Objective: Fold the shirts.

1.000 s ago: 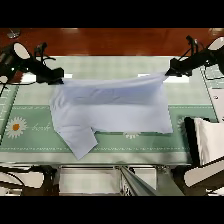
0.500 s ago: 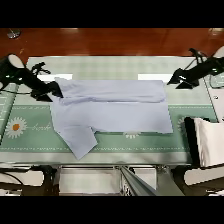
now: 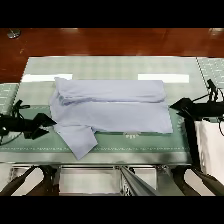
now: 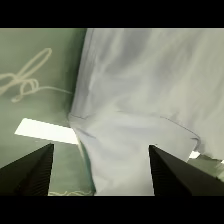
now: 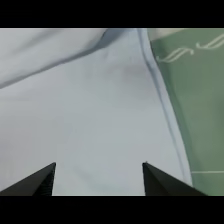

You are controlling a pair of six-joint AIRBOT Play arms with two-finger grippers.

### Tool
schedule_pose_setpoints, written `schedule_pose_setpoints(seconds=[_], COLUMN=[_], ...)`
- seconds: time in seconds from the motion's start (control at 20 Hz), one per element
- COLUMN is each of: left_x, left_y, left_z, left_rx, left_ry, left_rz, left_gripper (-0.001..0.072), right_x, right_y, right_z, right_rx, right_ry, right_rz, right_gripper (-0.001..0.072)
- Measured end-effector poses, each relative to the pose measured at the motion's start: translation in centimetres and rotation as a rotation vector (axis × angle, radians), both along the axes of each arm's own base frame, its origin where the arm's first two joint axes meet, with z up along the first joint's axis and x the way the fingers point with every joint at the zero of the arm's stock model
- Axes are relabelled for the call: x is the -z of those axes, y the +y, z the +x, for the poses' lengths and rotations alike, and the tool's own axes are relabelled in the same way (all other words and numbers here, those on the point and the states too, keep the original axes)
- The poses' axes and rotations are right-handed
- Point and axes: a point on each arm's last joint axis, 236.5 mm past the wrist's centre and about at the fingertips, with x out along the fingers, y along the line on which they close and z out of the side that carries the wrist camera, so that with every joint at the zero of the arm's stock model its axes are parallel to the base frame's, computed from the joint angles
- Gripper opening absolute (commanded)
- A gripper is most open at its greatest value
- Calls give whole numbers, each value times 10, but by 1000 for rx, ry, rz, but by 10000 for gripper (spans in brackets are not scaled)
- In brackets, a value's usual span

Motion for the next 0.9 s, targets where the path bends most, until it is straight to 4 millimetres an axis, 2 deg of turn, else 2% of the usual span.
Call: schedule_pose_setpoints(seconds=[0.1,0.25,0.3,0.35,0.4,0.5,0.6,0.75,0.9], left_x=[10,16,18,21,26,30,29,25,22], left_y=[-16,-44,-51,-55,-55,-58,-59,-60,-61], left_z=[-12,-19,-20,-19,-17,-13,-7,1,4], left_rx=[-21,5,20,33,41,51,61,71,76], left_ry=[0,-15,-26,-39,-53,-77,-104,-138,-150], left_rz=[-43,-97,-101,-87,-61,-35,-22,-15,-16], left_gripper=[701,690,531,226,24,19,19,19,19], right_x=[2,1,0,1,4,18,35,55,70], right_y=[9,10,5,-6,-20,-43,-47,-32,-12], right_z=[-8,-10,-9,-9,-13,-35,-62,-89,-97], right_rx=[7,33,52,82,115,152,156,119,62], right_ry=[-7,-22,-27,-23,-3,87,195,304,364], right_rz=[30,52,49,36,13,-41,-58,-42,-26], right_gripper=[615,615,615,615,615,615,615,615,615])
